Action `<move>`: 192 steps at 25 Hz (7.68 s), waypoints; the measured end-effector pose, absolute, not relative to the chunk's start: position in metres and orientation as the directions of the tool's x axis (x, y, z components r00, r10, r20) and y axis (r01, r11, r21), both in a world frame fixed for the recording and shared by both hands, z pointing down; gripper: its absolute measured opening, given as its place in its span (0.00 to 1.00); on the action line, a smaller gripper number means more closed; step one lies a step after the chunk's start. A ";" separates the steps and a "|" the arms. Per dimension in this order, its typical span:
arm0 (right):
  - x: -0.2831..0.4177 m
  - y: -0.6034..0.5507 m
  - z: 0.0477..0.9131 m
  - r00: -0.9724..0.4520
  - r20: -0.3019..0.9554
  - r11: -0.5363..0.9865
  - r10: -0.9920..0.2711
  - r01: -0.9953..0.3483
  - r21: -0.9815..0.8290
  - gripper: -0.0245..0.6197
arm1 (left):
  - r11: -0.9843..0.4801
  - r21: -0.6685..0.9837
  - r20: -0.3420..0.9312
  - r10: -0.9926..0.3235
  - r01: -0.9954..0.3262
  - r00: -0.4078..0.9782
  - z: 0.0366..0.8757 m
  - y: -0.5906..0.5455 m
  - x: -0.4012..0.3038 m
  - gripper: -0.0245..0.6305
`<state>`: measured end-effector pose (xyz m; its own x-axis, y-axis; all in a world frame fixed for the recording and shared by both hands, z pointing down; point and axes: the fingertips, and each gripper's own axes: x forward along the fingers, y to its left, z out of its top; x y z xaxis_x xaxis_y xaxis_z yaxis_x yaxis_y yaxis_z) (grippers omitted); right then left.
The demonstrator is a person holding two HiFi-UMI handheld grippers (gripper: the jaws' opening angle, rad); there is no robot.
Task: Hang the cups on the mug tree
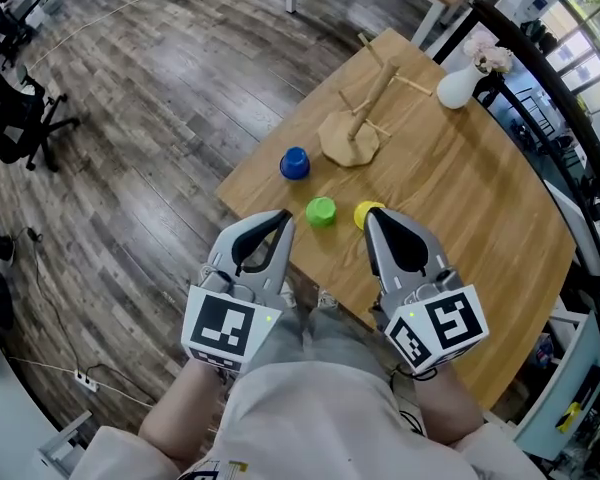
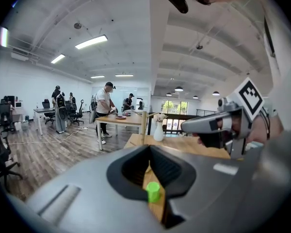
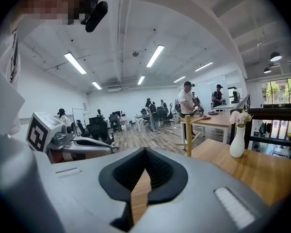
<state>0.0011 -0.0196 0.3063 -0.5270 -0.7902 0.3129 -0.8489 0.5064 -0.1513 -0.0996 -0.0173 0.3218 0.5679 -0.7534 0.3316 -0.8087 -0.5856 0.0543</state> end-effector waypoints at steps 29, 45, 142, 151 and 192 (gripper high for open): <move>0.099 -0.060 0.472 -0.437 0.499 0.397 -0.748 -0.898 -0.191 0.29 | -0.676 0.094 0.492 -0.607 -0.731 0.625 0.468 -0.056 0.010 0.04; 0.106 -0.068 0.589 -0.364 0.620 0.381 -0.695 -0.918 -0.111 0.41 | -0.728 0.127 0.535 -0.522 -0.673 0.665 0.552 -0.052 0.038 0.04; 0.129 -0.217 0.485 -0.359 0.528 0.331 -0.770 -0.931 -0.150 0.39 | -0.674 0.089 0.501 -0.606 -0.733 0.618 0.457 -0.182 0.048 0.04; 0.117 -0.220 0.507 -0.366 0.583 0.363 -0.725 -0.923 -0.128 0.39 | -0.661 0.096 0.512 -0.608 -0.744 0.607 0.465 -0.183 0.041 0.04; 0.052 -0.056 0.298 -0.515 0.259 0.504 -0.817 -0.856 -0.113 0.04 | -0.589 0.007 0.301 -0.770 -0.808 0.563 0.302 -0.054 -0.042 0.04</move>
<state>0.0522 -0.0557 0.2983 -0.5152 -0.8171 0.2586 -0.8562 0.5041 -0.1130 -0.0422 -0.0540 0.3024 0.5631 -0.7698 0.3006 -0.8084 -0.5886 0.0070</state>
